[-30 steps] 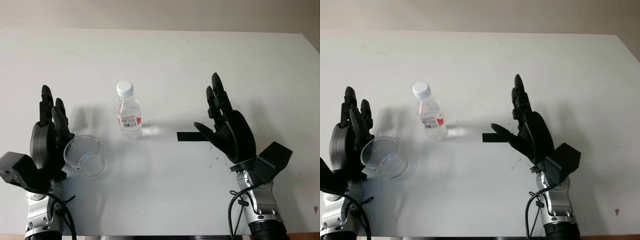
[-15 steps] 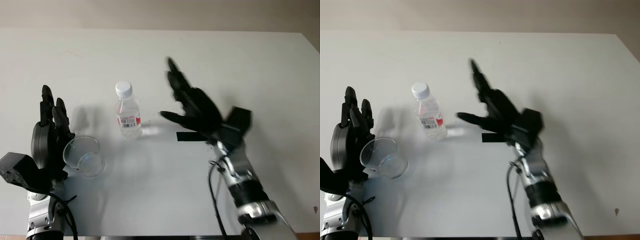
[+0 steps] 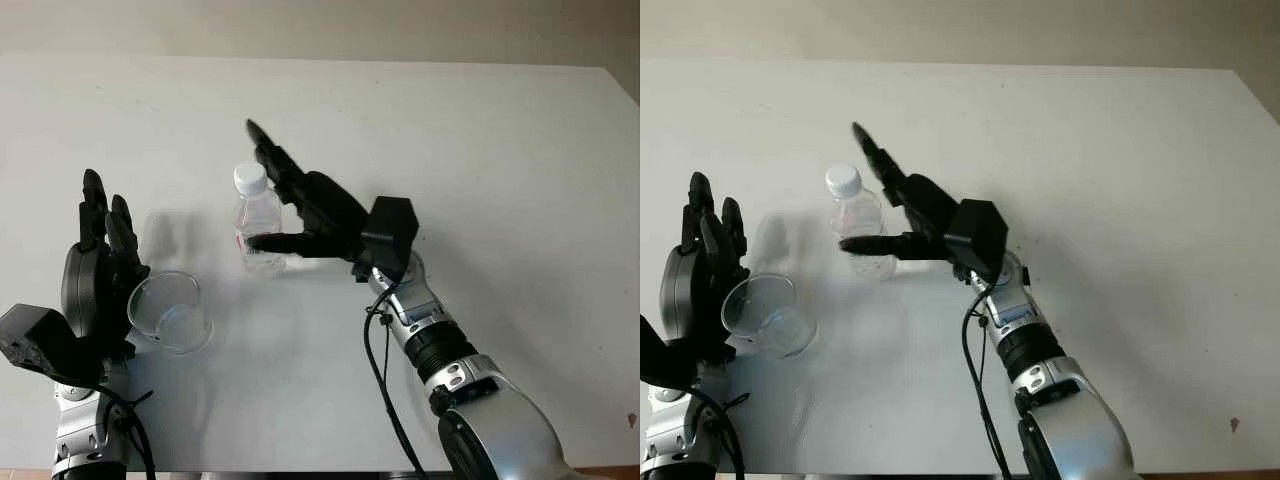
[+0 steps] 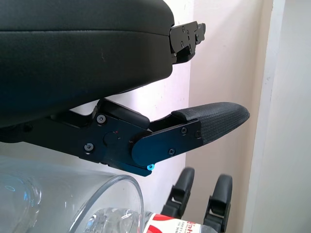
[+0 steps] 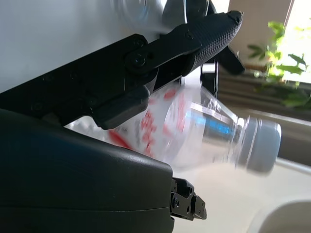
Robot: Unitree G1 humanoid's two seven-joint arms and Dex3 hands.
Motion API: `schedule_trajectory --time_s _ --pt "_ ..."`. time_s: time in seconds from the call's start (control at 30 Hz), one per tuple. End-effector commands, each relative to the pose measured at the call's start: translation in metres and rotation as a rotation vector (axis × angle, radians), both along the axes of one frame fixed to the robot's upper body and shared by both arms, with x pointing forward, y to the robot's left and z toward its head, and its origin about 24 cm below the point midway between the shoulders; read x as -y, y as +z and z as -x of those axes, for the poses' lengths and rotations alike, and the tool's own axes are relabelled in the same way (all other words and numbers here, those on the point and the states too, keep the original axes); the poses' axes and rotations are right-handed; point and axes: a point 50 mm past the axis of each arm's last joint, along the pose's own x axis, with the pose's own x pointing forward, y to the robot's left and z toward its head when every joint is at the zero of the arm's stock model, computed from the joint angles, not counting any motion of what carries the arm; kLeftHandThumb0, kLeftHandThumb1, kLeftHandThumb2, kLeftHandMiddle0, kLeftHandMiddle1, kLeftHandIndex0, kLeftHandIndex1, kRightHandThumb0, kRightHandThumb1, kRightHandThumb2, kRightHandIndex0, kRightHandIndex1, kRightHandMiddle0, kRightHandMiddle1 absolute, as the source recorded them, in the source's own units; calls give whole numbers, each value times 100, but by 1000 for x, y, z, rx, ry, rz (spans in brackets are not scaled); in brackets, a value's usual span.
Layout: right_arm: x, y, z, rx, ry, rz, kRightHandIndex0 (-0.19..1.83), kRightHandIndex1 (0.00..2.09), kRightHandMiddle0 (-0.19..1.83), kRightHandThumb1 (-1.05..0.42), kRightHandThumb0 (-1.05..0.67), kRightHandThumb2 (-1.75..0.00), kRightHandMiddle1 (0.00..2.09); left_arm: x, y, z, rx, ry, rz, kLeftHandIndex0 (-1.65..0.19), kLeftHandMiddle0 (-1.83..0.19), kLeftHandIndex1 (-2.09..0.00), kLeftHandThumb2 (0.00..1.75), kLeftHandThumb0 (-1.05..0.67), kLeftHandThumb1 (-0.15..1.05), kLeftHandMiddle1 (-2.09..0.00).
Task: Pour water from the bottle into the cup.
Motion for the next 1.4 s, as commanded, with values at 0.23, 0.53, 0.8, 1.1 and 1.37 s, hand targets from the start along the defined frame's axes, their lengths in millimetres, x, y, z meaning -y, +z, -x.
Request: schedule_trajectory --time_s 0.23,0.53,0.8,1.1,1.37 --pt "-26 -3 4 -20 77 15 -19 0 -19 -90 -100 -5 0 0 -13 5 -49 11 19 19 17 -2 70 -78 105 -5" --pt "-39 -7 -1 -219 49 -130 -19 0 -15 -83 -78 -4 2 1 -12 5 -52 19 17 19 17 -2 71 -78 105 -6" --pt "-38 -6 -5 -225 20 -118 47 205 45 -84 -46 -6 205 2 -11 3 -44 13 19 19 17 -3 71 -78 105 -5" --pt "-37 1 -5 -124 97 19 179 205 164 -96 -47 -6 209 6 -10 0 -42 19 20 18 16 -3 69 -79 105 -6" --pt "-39 2 -1 -61 137 56 183 209 183 -103 -37 -8 209 7 -11 0 -48 29 27 19 15 -4 68 -80 105 -6"
